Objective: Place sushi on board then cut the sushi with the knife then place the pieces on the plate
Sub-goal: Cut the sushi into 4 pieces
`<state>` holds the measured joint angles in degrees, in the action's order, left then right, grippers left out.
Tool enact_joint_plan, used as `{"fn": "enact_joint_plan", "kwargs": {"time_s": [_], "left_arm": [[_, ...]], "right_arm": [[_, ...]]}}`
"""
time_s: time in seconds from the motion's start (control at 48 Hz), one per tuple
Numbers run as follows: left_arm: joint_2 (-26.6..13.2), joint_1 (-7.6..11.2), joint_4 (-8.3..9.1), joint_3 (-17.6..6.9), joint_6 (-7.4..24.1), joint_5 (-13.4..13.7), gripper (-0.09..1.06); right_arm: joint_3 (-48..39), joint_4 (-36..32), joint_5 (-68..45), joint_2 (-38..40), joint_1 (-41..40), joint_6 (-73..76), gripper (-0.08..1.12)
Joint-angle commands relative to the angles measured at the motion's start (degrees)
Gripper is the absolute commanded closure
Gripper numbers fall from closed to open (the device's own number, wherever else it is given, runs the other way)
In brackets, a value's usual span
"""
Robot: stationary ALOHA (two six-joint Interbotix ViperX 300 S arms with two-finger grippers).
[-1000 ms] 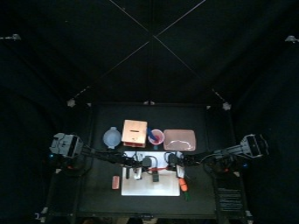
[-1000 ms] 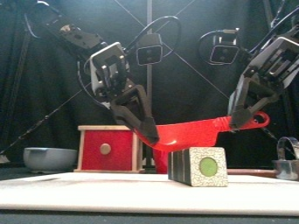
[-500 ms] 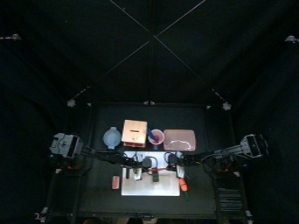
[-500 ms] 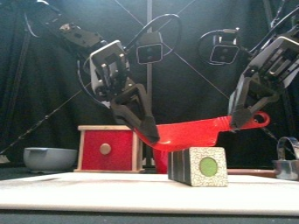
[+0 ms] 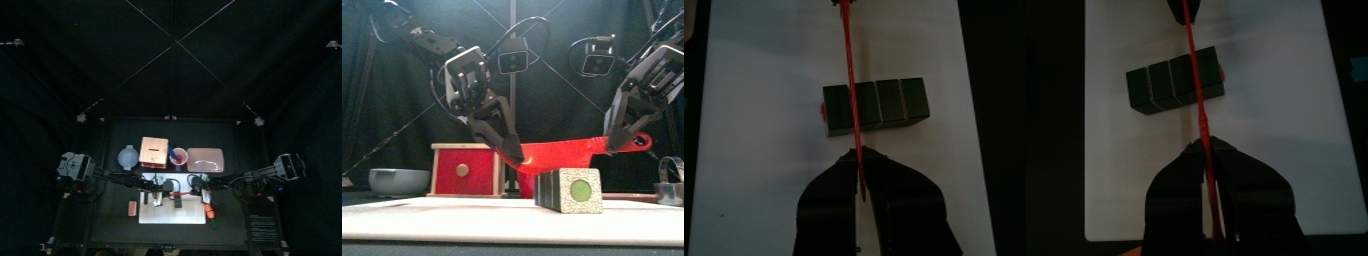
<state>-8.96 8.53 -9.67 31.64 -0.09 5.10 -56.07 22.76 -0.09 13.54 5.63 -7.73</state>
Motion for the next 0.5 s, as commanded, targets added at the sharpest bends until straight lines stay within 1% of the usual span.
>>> {"fn": "enact_joint_plan", "kwargs": {"time_s": [0.021,0.333,0.5], "left_arm": [[0.3,0.26,-0.09,-1.8,0.0,-0.3,0.51],[-1.6,0.09,0.00,-1.7,0.1,-0.2,0.51],[-2.7,-1.23,0.18,-1.8,0.3,-0.2,0.51]], "right_arm": [[1.1,0.2,-0.4,-0.2,-0.4,0.2,0.74],[1.2,0.6,-0.3,-3.3,-0.3,0.3,0.74],[1.4,0.7,-0.4,-5.6,-0.3,0.4,0.74]]}}
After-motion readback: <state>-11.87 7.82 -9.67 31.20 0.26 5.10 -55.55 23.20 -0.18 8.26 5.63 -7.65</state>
